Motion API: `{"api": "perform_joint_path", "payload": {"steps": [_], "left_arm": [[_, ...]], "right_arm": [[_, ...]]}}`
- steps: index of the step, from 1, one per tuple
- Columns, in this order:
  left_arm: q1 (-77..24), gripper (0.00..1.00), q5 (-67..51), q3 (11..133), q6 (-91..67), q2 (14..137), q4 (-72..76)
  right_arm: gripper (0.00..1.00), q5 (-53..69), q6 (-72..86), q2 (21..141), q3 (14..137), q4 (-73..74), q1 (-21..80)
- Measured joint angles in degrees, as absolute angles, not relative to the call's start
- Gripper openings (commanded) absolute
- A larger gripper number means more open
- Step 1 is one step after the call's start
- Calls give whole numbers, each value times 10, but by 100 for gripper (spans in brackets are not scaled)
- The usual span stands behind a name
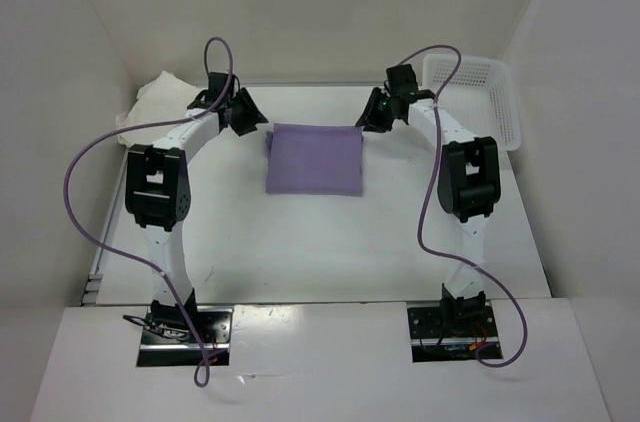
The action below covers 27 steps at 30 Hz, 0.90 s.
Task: Fold and stack the t-shirts
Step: Fold the long partially folded tshirt into a neat square
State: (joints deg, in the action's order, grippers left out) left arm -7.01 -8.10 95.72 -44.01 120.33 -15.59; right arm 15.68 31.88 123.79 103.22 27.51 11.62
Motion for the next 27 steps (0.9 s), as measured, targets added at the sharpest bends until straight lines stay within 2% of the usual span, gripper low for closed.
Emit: {"api": "perform_joint_path", "payload": {"steps": [1, 3, 5, 10, 19, 22, 23, 26, 27], "left_arm": [[-72, 49, -84, 938, -440, 1186, -149], [-85, 49, -93, 899, -439, 1154, -132], [-106, 49, -105, 863, -440, 1135, -109], [-156, 49, -143, 792, -447, 1134, -84], [-155, 48, -168, 638, -484, 1077, -26], [-155, 54, -168, 615, -485, 1047, -30], [-155, 59, -168, 612, -486, 1039, -35], [-154, 72, -167, 609, -484, 1010, -47], [-152, 73, -167, 609, -482, 999, -49]], "right_arm": [[14, 155, 316, 1225, 1013, 271, 123], [4, 158, 317, 1197, 969, 269, 140], [0, 164, 317, 1190, 953, 269, 155], [0, 199, 316, 1222, 965, 262, 177], [0, 229, 326, 1392, 1145, 257, 170], [0, 241, 339, 1417, 1153, 256, 169], [0, 244, 343, 1418, 1155, 256, 169], [9, 246, 346, 1418, 1157, 256, 168], [19, 247, 346, 1418, 1157, 256, 168]]}}
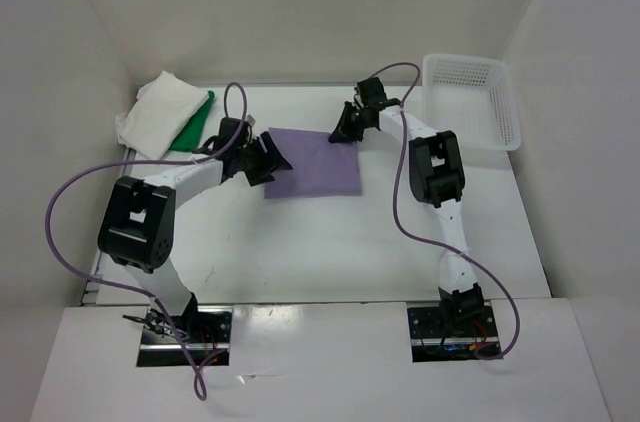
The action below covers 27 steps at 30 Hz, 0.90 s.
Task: Fold and stack the t-shirts
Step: Fold the long partially folded tshirt into a neat square, then put the neatly folded tshirt into the corner of the board with the left arm
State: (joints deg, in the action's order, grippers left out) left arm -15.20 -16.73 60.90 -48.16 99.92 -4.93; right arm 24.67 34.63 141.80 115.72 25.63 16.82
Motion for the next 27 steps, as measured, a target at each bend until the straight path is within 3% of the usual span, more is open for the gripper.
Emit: {"api": "perform_joint_path", "payload": {"steps": [4, 7, 12, 17, 20, 22, 23, 27], "left_arm": [[-122, 77, -168, 611, -475, 972, -51], [-83, 79, -161, 613, -464, 995, -51], [-55, 80, -173, 645, -449, 1077, -55], [-68, 72, -196, 705, -429, 1133, -36], [-84, 53, -216, 740, -421, 1170, -23], [-96, 32, -230, 764, -421, 1197, -11], [-103, 16, -234, 773, -425, 1209, -4], [-129, 1, -243, 811, -442, 1234, -13]], "right_arm": [[41, 251, 345, 1406, 1155, 257, 168], [50, 258, 347, 1366, 1124, 254, 168], [54, 268, 349, 1260, 1053, 235, 168], [54, 280, 350, 1134, 954, 210, 168], [54, 286, 353, 1078, 900, 192, 168], [54, 289, 356, 1044, 860, 183, 168], [54, 289, 356, 1028, 841, 182, 168], [54, 291, 359, 966, 758, 172, 168]]}}
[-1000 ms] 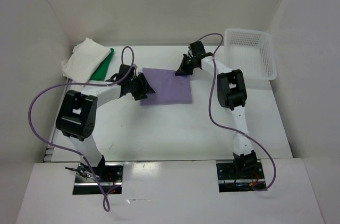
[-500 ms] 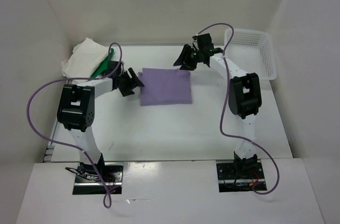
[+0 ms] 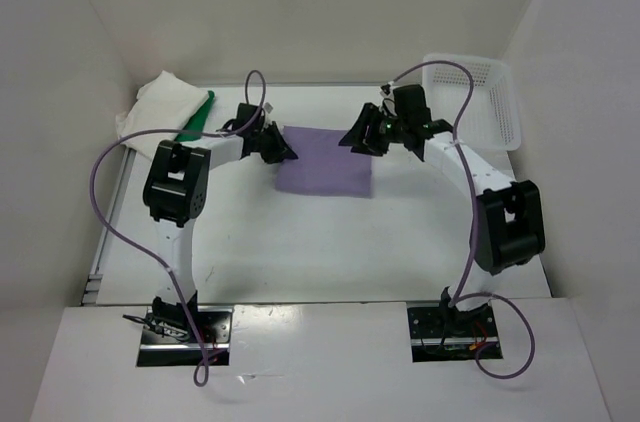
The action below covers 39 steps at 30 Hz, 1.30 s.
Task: Fold and stack the t-shirts
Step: Put the neatly folded tshirt into the corner of the board with the left arm
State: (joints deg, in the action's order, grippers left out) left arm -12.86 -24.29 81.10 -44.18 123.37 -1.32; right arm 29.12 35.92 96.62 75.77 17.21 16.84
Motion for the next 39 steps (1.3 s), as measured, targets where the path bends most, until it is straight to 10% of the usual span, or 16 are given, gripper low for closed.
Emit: {"api": "perform_joint_path", "payload": {"steps": [14, 19, 35, 37, 38, 39], "left_arm": [[4, 4, -254, 1142, -490, 1209, -87], [183, 99, -242, 962, -555, 1100, -3], [254, 99, -177, 508, -605, 751, -14], [251, 99, -187, 503, -585, 732, -11], [242, 99, -195, 498, -570, 730, -13], [230, 99, -201, 492, -560, 731, -15]], "right_arm": [[54, 304, 361, 755, 528, 198, 121], [55, 323, 360, 760, 525, 202, 121], [60, 357, 346, 782, 502, 194, 121], [70, 350, 347, 782, 488, 195, 124], [100, 338, 349, 782, 483, 196, 128], [100, 328, 354, 782, 482, 198, 135]]}}
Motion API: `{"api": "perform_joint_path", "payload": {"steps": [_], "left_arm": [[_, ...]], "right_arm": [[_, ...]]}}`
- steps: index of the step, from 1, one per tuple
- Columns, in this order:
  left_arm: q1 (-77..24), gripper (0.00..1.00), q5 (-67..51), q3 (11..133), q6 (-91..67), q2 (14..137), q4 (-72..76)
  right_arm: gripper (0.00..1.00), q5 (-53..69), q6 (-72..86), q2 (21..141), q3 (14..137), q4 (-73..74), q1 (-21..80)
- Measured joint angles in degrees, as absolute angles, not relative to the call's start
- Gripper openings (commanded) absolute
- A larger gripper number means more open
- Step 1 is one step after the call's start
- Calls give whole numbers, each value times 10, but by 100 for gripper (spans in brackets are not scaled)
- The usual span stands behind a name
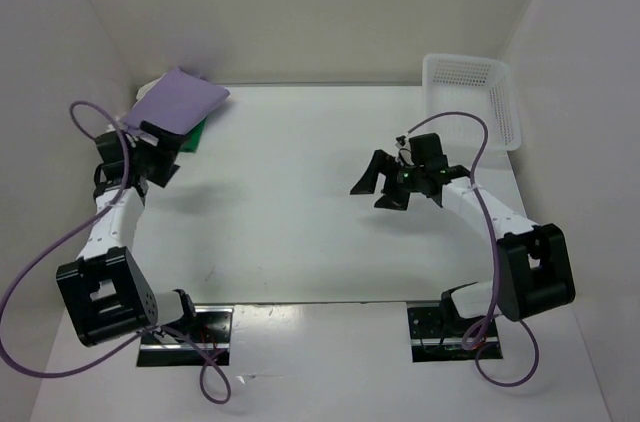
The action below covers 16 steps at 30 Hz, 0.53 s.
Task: Fold and stack the t-shirts
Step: Put the neatly folded tshirt into the corner of the board with the left arm
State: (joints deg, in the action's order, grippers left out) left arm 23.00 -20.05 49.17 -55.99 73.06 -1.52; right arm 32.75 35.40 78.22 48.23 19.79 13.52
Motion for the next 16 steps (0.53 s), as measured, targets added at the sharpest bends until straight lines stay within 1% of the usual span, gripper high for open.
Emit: {"api": "perform_joint_path", "payload": {"steps": [4, 7, 16], "left_arm": [[135, 99, -220, 462, -509, 738, -67], [77, 99, -240, 439, -482, 740, -96], [66, 99, -254, 427, -462, 724, -129]], "right_arm": [[100, 279, 357, 787, 483, 198, 194], [100, 269, 369, 806, 483, 197, 227], [100, 274, 394, 809, 466, 185, 256]]}}
